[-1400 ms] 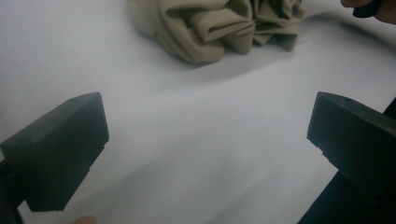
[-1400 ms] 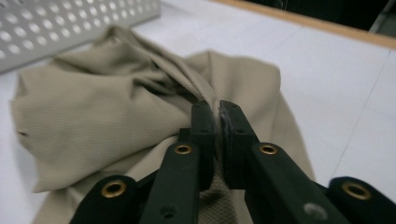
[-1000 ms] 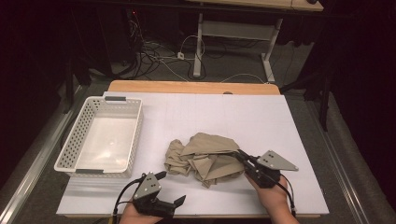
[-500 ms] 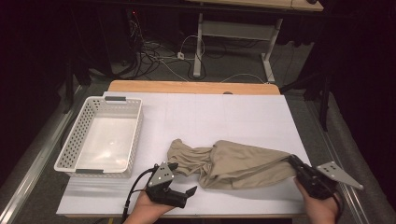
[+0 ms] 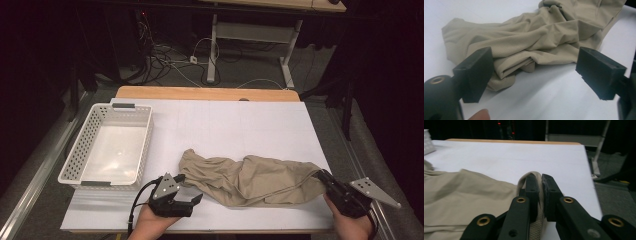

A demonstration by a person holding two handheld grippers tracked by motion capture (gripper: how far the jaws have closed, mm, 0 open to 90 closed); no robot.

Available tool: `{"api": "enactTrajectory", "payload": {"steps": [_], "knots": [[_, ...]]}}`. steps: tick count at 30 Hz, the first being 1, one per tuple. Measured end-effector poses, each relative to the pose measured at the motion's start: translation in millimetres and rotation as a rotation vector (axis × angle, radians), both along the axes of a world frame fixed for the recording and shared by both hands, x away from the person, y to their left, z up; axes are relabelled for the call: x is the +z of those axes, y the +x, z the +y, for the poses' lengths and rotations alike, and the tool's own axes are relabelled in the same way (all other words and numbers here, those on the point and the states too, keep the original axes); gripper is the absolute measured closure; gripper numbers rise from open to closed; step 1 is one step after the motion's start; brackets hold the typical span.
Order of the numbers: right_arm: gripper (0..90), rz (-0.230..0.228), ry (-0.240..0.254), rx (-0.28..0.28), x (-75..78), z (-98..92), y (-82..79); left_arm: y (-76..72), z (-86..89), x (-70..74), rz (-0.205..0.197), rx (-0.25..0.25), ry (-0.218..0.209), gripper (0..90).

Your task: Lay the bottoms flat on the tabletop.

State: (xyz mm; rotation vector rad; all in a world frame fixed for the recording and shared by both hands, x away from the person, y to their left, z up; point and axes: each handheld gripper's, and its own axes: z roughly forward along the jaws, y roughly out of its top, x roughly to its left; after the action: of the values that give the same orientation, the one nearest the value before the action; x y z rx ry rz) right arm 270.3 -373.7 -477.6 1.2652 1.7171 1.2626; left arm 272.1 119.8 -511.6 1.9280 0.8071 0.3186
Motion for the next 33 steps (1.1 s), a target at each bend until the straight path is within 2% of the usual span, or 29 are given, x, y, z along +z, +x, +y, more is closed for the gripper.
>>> {"api": "enactTrajectory", "payload": {"steps": [2, 4, 8, 11, 12, 17, 20, 23, 25, 27, 28, 29, 33], "knots": [[75.4, -0.018, -0.003, 0.042, 4.0, 11.5, 1.8, -1.8, 3.7, -0.1, 0.005, 0.003, -0.011, 14.0], [70.6, -0.037, -0.003, 0.095, 8.8, 25.4, 3.9, -5.8, 7.7, -1.1, -0.01, 0.015, -0.019, 13.9], [66.6, -0.045, -0.013, 0.209, 13.6, 59.2, 10.6, -13.4, 15.7, -2.0, -0.006, 0.034, -0.016, 10.7], [65.3, -0.024, -0.022, 0.306, 12.1, 89.2, 17.7, -17.4, 21.5, -3.2, -0.003, 0.059, -0.017, 3.9], [65.0, -0.019, -0.025, 0.339, 11.0, 100.2, 20.2, -19.2, 22.9, -3.8, 0.017, 0.07, -0.023, 0.6], [61.5, 0.034, -0.07, 0.519, 0.5, 163.9, 30.6, -25.7, 33.9, -5.9, 0.022, 0.111, -0.044, 0.0], [60.1, 0.078, -0.119, 0.604, -10.7, 201.7, 37.5, -28.5, 38.6, -7.2, 0.021, 0.113, -0.059, 0.0], [59.6, 0.119, -0.173, 0.645, -22.1, 228.3, 44.9, -30.3, 40.9, -9.2, 0.012, 0.103, -0.07, 0.0], [61.2, 0.143, -0.202, 0.648, -28.4, 238.0, 48.8, -30.6, 41.1, -8.3, 0.023, 0.101, -0.056, 0.0], [85.0, 0.169, -0.241, 0.662, -31.4, 241.1, 50.1, -31.6, 40.5, -8.2, 0.014, 0.094, -0.066, 0.0], [90.0, 0.156, -0.258, 0.659, -30.4, 240.4, 49.0, -32.1, 39.9, -8.2, 0.009, 0.09, -0.069, 0.0], [90.0, 0.152, -0.247, 0.66, -27.8, 237.8, 48.2, -31.6, 39.6, -8.2, -0.012, 0.084, -0.062, 0.0], [90.0, 0.094, -0.192, 0.605, -12.1, 216.0, 47.6, -30.5, 34.4, -8.0, 0.002, 0.064, -0.059, 0.0]]}}
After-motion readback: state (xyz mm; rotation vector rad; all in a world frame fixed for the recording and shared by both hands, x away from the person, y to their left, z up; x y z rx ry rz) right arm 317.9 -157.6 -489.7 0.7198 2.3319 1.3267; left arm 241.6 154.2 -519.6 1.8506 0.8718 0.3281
